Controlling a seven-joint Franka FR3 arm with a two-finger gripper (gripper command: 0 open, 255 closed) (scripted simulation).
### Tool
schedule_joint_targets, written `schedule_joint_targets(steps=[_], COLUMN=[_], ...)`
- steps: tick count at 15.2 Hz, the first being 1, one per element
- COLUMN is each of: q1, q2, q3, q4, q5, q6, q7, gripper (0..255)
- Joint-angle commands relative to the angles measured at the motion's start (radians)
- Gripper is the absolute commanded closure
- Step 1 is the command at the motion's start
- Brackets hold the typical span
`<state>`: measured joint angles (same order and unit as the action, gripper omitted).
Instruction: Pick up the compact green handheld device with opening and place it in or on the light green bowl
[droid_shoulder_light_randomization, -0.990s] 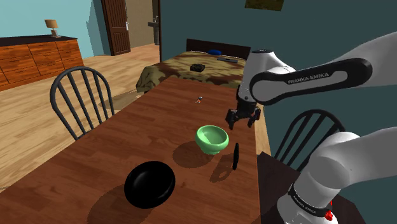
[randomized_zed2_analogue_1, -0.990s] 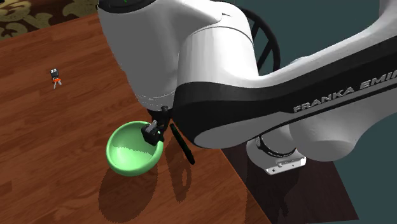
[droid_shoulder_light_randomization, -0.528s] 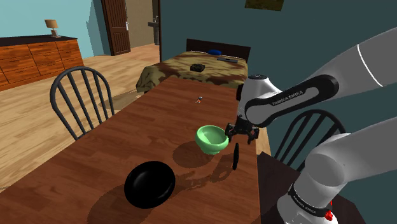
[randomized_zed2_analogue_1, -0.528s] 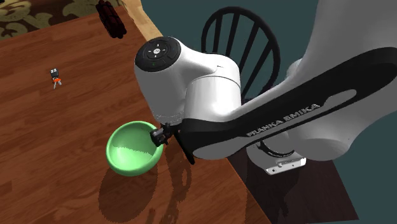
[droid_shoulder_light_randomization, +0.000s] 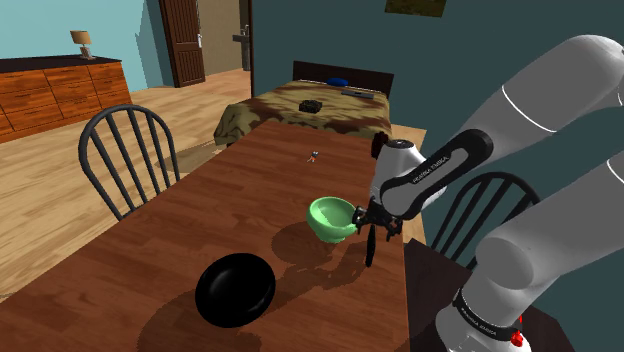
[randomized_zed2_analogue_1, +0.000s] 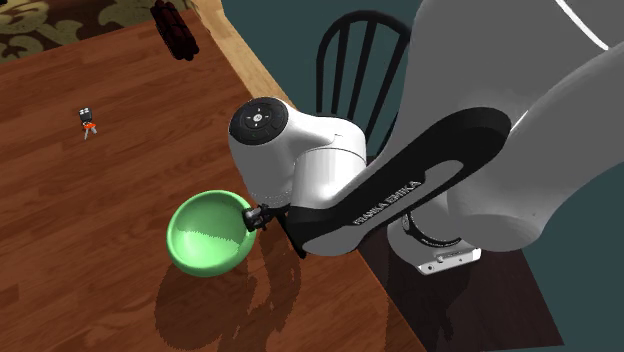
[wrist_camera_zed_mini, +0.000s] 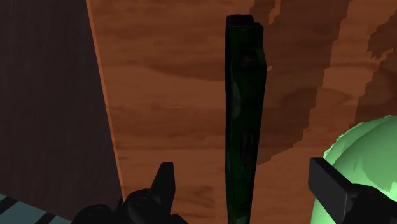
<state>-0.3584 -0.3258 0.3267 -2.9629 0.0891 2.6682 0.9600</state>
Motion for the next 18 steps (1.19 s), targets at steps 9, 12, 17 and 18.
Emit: schedule_joint_targets(steps=[9, 12, 17, 18], q1=[-0.029, -0.019, -0.029, -0.028], q2=[0.075, 0.058, 0.060, 0.056], q3=[0.021, 0.017, 0.008, 0.006], q4=[-0.004, -0.022, -0.016, -0.020], q5=[-0.030, -0.019, -0.025, -0.023], q6=[0.080, 0.081, 0.077, 0.078], q7=[0.023, 0.017, 0.006, 0.002], gripper=[0, 255, 255, 255])
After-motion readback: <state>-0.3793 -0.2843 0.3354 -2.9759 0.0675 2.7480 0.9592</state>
